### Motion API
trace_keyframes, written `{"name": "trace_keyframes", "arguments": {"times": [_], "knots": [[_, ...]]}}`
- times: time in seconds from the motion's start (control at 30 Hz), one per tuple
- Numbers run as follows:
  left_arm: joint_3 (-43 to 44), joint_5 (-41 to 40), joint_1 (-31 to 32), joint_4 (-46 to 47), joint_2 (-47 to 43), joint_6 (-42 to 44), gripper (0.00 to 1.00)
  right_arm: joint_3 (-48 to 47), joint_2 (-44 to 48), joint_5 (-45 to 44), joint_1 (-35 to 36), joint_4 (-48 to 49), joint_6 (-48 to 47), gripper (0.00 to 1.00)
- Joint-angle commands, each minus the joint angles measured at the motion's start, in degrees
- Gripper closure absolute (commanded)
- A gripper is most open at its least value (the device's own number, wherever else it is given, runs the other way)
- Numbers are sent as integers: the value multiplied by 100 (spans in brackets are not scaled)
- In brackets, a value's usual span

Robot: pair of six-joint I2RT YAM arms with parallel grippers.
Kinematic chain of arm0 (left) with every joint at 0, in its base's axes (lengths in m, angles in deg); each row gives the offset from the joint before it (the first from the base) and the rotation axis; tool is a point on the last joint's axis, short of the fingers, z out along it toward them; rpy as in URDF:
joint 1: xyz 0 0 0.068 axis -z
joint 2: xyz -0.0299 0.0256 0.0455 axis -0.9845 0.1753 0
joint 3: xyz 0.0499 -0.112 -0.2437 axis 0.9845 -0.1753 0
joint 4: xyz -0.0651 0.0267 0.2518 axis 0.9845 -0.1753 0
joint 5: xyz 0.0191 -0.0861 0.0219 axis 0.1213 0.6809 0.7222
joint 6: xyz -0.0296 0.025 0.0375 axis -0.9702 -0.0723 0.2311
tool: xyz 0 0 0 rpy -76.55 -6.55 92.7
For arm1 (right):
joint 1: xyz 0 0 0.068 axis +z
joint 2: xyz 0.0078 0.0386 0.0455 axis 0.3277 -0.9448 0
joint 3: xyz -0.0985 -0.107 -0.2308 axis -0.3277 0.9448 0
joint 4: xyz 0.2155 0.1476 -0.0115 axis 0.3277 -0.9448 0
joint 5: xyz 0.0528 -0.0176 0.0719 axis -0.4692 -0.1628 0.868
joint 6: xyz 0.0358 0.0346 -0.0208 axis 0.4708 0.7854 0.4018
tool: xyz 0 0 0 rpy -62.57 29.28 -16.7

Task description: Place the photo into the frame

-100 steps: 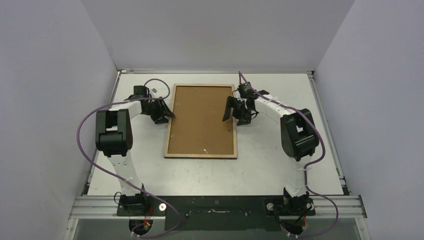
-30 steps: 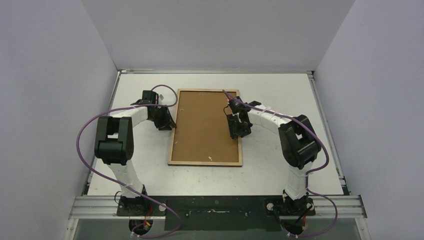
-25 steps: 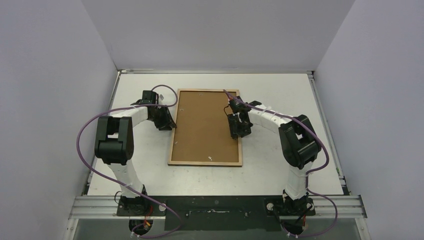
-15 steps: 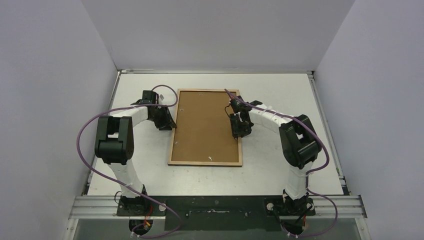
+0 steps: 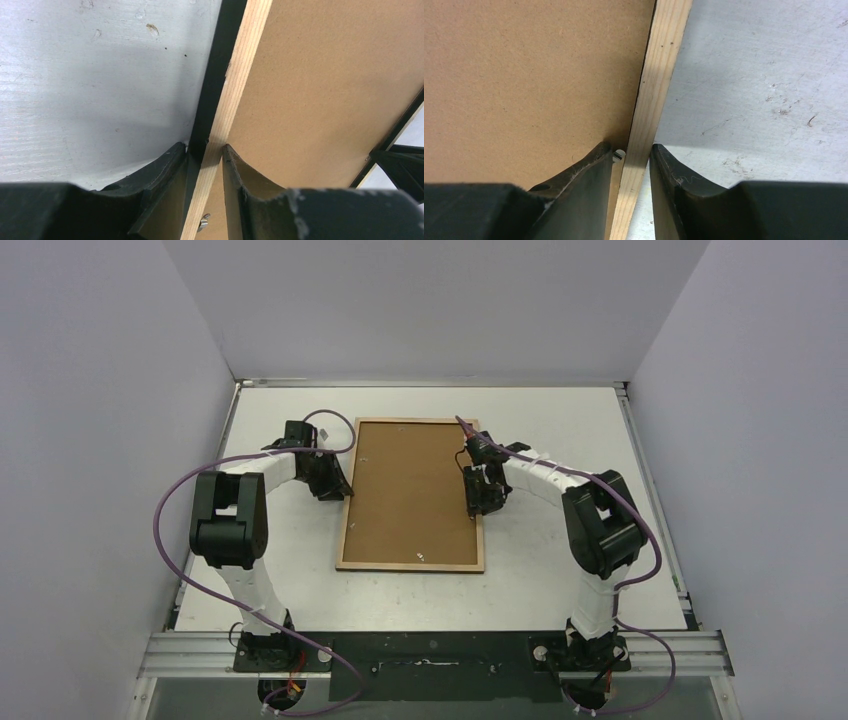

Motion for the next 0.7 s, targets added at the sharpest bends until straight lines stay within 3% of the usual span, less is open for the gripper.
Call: {"name": "trace_keyframes", "arguments": {"times": [0.0, 0.13, 0.33, 0.67], "knots": [[87, -160, -5, -148, 137, 126, 71, 204, -47, 132, -7, 369, 54, 69], [87, -155, -6, -169, 146, 126, 71, 222, -56, 53, -47, 410, 159, 68], [46, -147, -5, -141, 127, 110, 71, 318, -82, -94, -45, 439, 310, 54], [-26, -138, -1, -74, 111, 91, 71, 480, -17, -105, -60, 469, 311, 63]]}}
